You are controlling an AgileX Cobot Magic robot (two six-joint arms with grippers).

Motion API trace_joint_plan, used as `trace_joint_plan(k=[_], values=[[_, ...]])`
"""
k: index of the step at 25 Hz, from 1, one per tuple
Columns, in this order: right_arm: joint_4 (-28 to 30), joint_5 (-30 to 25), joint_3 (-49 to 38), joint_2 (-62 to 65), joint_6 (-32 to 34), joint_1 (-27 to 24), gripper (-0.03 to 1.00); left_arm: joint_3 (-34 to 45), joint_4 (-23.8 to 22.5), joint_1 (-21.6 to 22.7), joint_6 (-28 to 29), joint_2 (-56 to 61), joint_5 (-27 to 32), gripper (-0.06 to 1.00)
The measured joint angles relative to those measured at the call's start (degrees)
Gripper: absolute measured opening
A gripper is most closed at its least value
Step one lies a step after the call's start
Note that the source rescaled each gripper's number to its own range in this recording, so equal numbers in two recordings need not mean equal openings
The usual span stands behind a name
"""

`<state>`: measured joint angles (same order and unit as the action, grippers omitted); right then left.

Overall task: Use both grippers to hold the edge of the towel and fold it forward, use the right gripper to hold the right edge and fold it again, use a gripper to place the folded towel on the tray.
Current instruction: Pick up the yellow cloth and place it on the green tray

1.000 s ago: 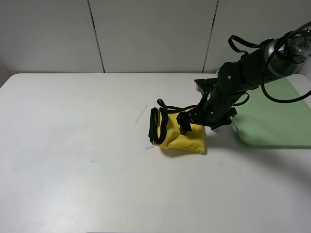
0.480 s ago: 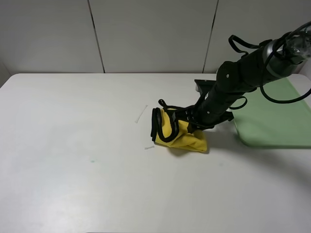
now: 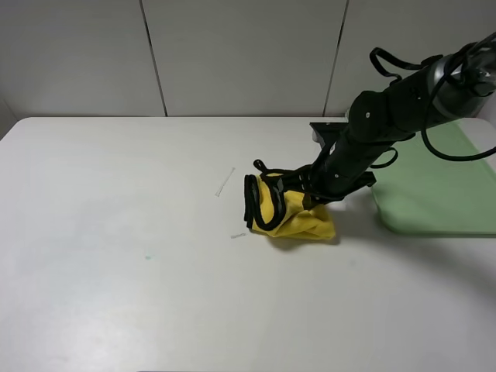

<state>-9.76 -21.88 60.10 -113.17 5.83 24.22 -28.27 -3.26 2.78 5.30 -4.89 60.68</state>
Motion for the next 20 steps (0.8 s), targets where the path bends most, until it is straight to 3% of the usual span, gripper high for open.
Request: trace_joint_plan(k=[10, 15, 20], values=[[10.3, -11.6, 7.7, 6.2, -0.4, -4.7, 0.09, 0.0, 0.0, 0.0, 0.0, 0.0, 0.0, 1.00], [15.7, -15.5, 10.9, 6.3, -2.3, -10.6, 0.09, 0.0, 0.0, 0.0, 0.0, 0.0, 0.0, 1.00], [16.7, -15.6, 12.8, 6.3, -6.2, -18.4, 0.09, 0.0, 0.0, 0.0, 0.0, 0.0, 0.0, 1.00]])
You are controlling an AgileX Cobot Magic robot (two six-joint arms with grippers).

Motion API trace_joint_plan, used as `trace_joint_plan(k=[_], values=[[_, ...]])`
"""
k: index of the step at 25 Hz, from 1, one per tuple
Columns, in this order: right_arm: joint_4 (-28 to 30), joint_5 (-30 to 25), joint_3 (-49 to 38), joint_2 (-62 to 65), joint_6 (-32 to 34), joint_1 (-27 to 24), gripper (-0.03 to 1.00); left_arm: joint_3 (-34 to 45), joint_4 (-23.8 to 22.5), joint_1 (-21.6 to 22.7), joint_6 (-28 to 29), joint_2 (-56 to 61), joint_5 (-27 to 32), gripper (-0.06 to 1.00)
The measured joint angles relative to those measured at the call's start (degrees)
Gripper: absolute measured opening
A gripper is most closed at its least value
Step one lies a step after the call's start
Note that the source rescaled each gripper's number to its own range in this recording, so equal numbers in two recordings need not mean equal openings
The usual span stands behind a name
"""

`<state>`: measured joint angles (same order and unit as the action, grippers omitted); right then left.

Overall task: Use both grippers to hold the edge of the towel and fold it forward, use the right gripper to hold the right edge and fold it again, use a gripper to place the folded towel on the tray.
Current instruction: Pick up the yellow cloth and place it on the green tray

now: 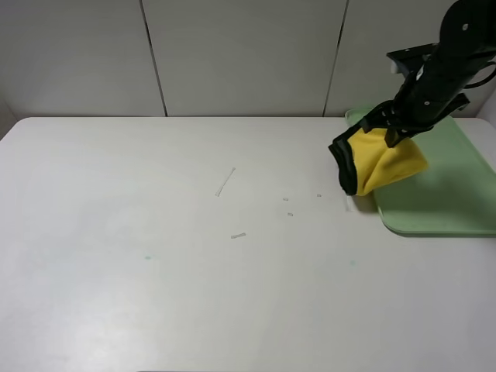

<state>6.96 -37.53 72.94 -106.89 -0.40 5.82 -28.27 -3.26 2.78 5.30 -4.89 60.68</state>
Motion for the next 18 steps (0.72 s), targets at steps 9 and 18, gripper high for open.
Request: trace_joint_plan(k=[9, 18], values=[[0.4, 2.8, 0.3, -0.6, -2.3, -14.7, 0.09, 0.0, 0.0, 0.0, 0.0, 0.0, 0.0, 1.00], [-1.1, 3.5, 0.3, -5.6, -2.8, -17.7, 0.09, 0.0, 0.0, 0.0, 0.0, 0.0, 0.0, 1.00]])
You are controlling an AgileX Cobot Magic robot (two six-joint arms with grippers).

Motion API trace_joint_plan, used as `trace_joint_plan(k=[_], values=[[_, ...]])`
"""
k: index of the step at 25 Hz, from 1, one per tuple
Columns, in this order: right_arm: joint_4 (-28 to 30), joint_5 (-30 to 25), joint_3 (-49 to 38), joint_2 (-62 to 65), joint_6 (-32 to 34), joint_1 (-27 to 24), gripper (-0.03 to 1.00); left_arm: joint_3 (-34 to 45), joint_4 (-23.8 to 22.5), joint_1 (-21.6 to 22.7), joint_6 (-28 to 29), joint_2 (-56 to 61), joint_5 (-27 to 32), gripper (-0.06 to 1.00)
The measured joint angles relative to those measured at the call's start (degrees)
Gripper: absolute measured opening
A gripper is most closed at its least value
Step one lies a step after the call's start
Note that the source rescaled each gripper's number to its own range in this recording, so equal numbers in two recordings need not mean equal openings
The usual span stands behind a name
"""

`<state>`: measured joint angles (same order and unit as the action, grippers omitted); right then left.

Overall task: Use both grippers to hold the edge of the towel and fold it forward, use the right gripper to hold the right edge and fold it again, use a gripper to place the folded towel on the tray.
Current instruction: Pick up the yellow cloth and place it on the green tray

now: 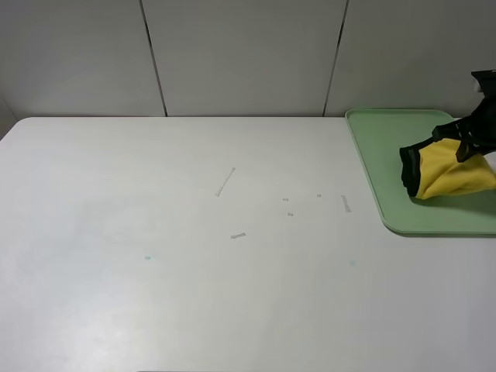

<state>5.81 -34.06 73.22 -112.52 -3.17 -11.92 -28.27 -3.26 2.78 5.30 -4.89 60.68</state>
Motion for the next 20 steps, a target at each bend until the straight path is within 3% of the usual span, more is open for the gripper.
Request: trace_joint_plan(k=[14, 16, 18, 20], values=[[0.1, 2.6, 0.0, -0.8, -0.2, 0.0, 0.12, 0.0, 0.0, 0.0, 0.0, 0.0, 0.0, 1.00], [0.1, 3.1, 0.0, -0.8, -0.2, 0.0, 0.35, 0.0, 0.0, 0.0, 0.0, 0.0, 0.0, 1.00], [0.1, 3.6, 0.0, -0.8, -0.1, 0.0, 0.71, 0.0, 0.0, 0.0, 0.0, 0.0, 0.0, 1.00], [0.1, 3.8, 0.0, -0.8, 0.9, 0.0, 0.90, 0.0, 0.0, 0.0, 0.0, 0.0, 0.0, 1.00]])
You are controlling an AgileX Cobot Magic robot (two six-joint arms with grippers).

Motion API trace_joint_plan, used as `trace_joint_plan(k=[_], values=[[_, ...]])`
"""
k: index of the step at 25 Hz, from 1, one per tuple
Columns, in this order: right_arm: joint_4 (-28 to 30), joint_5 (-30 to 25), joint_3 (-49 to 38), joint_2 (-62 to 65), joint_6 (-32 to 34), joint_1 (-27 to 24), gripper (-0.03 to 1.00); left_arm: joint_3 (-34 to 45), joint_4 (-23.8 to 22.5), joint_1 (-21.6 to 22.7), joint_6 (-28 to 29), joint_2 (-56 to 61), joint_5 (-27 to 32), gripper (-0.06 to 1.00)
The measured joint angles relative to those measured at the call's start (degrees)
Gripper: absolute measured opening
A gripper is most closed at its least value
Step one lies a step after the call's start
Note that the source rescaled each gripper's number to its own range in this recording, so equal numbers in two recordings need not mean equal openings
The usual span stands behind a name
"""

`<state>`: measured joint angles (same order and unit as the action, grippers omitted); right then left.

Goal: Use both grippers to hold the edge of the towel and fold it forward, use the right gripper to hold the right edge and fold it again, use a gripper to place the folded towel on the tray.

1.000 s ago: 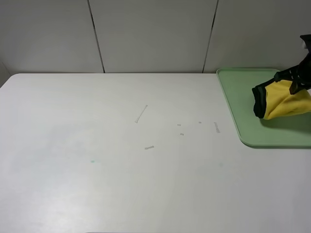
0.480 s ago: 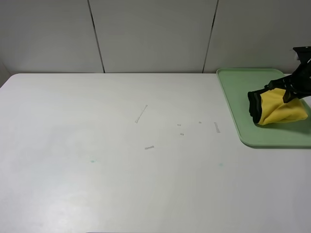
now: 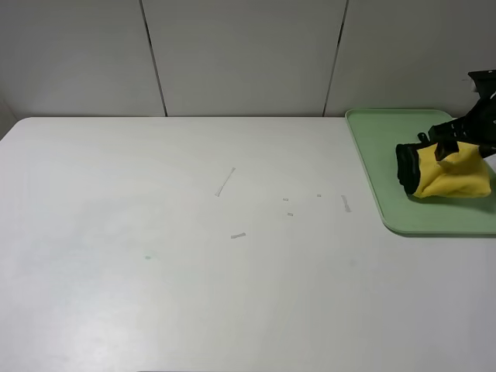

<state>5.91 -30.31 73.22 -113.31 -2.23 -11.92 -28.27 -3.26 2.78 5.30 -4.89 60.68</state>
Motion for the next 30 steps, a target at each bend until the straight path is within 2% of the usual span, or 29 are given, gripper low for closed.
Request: trace_joint_plan(k=[2, 5, 17, 24, 30], values=[[0.1, 0.0, 0.0, 0.0, 1.2, 0.0, 0.97, 0.0, 0.0, 0.0, 0.0, 0.0, 0.0, 1.00], [0.1, 0.0, 0.0, 0.0, 2.2, 0.0, 1.00, 0.0, 0.0, 0.0, 0.0, 0.0, 0.0, 1.00], [0.3, -2.1, 0.0, 2.9, 2.2, 1.1, 1.00, 0.0, 0.0, 0.0, 0.0, 0.0, 0.0, 1.00], [2.3, -7.3, -0.2, 13.5, 2.2, 6.3, 1.00, 0.0, 0.0, 0.0, 0.0, 0.0, 0.0, 1.00], [2.7, -8.6, -6.8, 26.2, 2.2, 11.9, 1.00, 0.0, 0.0, 0.0, 0.0, 0.0, 0.0, 1.00]])
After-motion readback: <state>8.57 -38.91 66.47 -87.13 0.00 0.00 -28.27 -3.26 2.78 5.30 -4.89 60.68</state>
